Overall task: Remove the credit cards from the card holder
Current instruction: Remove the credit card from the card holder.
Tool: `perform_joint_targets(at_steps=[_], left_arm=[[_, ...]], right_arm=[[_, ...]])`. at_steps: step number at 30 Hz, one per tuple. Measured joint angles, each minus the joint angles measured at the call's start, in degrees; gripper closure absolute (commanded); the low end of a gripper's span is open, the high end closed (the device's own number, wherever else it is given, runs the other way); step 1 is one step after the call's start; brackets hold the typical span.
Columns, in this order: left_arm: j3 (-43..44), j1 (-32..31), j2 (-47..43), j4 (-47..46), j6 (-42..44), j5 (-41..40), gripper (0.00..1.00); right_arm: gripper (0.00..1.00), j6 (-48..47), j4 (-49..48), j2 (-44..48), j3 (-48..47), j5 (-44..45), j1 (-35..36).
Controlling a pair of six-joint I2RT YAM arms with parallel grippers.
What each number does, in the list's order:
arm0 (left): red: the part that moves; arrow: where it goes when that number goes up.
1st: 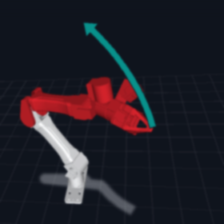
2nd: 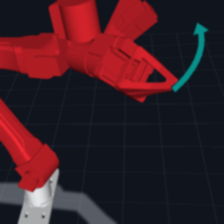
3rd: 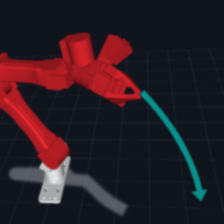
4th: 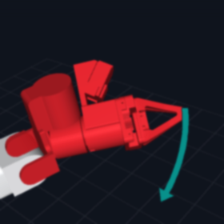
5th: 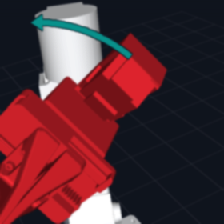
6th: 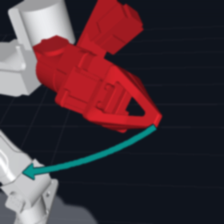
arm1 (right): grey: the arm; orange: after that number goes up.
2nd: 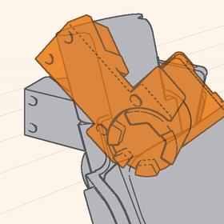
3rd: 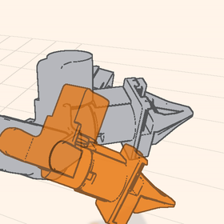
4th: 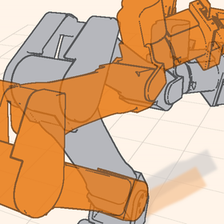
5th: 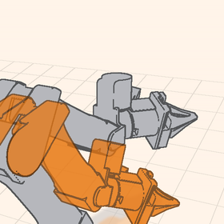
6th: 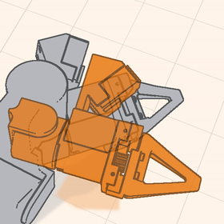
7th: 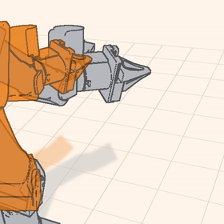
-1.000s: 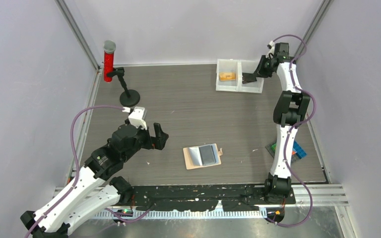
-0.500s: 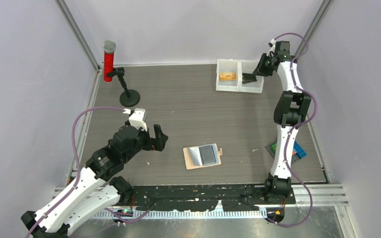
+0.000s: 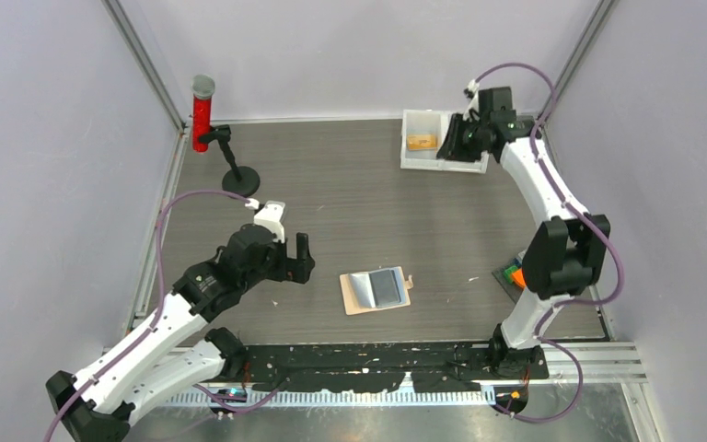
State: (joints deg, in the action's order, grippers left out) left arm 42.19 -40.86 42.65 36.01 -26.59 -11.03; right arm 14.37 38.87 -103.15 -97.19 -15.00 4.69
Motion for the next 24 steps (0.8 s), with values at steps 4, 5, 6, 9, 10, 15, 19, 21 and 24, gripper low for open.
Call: perform_joint_targets(at_steps=[4, 5, 6, 9, 10, 15, 19, 21, 24], left_arm=[[-0.2, 0.0, 0.7, -1.6, -1.8, 4.9, 0.06], [-0.7, 0.0, 0.8, -3.0, -2.6, 6.9, 0.07], [-1.4, 0.0, 1.0, -5.0, -3.6, 9.2, 0.08], [-3.6, 0.0, 2.5, -9.9, -6.5, 14.4, 0.11], [-4.4, 0.0, 3.6, -11.9, -7.6, 16.3, 0.12], [-7.9, 0.0, 9.4, -20.7, -12.9, 23.6, 0.22], [-9.2, -0.2, 15.6, -28.2, -16.6, 28.1, 0.30], [-9.4, -0.5, 18.5, -31.9, -18.1, 29.4, 0.34], [-9.5, -1.1, 22.1, -36.9, -19.9, 30.7, 0.47]], right_arm=[[0.66, 1.1, -2.1, 8.6, 14.4, 1.0, 4.5], [0.66, 1.3, -2.7, 10.2, 17.6, 1.2, 5.2], [0.66, 1.6, -3.7, 12.2, 22.0, 1.5, 6.6], [0.66, 2.7, -5.1, 17.1, 32.0, 2.8, 9.9], [0.66, 3.1, -5.3, 18.6, 34.7, 3.2, 11.3], [0.66, 5.4, -9.8, 25.7, 46.4, 4.2, 19.3], [0.66, 7.2, -13.0, 29.3, 52.5, 4.4, 25.0], [0.66, 8.1, -14.9, 30.9, 54.9, 4.3, 26.9], [0.64, 8.9, -17.0, 32.5, 56.9, 3.5, 28.2]])
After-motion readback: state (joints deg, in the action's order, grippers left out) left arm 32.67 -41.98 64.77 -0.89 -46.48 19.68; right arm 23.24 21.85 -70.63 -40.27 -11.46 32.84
